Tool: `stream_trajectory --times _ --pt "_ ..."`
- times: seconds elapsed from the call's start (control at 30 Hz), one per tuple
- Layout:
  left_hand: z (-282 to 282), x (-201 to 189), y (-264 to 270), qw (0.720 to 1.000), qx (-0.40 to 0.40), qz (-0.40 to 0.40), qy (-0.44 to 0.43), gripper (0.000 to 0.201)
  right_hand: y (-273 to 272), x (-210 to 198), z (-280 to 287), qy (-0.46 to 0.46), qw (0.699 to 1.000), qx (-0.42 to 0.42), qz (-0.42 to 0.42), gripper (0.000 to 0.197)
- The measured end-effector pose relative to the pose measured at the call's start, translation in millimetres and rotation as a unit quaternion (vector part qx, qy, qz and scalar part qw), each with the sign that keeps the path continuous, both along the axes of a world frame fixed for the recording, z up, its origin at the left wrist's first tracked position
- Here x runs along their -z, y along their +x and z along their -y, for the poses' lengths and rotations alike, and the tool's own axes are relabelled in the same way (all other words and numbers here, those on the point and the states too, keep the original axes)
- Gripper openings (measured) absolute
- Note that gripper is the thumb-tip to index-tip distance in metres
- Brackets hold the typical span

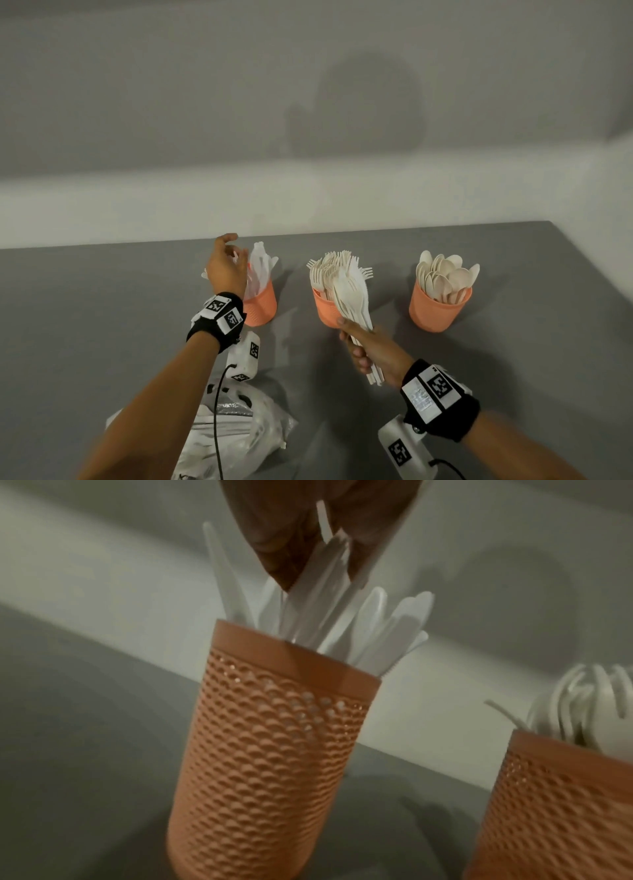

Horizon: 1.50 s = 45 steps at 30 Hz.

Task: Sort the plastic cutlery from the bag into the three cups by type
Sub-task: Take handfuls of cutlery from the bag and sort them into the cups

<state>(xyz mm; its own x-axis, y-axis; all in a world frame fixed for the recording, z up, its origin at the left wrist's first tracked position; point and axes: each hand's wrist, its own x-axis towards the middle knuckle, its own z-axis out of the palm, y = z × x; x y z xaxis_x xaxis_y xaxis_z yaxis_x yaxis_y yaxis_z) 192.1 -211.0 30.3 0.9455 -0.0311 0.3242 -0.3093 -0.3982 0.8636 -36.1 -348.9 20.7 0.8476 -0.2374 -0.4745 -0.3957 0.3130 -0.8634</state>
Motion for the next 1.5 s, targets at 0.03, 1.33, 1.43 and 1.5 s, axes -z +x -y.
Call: stream_trajectory --times 0.03,1.33,1.43,1.5 --pt "-1 1 0 0.999 0.009 0.015 0.044 0.020 0 1 -1 0.008 1.000 -0.003 0.000 0.032" --pt "71 -49 -129 0.863 0.389 -0.323 0.010 0.030 -25 -14 23 0.038 0.994 -0.094 0.038 0.024" --pt "69 -49 -128 0.841 0.392 -0.373 0.004 0.018 -28 -12 25 0.056 0.989 -0.138 0.019 0.027" --pt "68 -48 -127 0.837 0.384 -0.389 0.002 0.021 -31 -11 26 0.069 0.985 -0.156 0.024 0.024"
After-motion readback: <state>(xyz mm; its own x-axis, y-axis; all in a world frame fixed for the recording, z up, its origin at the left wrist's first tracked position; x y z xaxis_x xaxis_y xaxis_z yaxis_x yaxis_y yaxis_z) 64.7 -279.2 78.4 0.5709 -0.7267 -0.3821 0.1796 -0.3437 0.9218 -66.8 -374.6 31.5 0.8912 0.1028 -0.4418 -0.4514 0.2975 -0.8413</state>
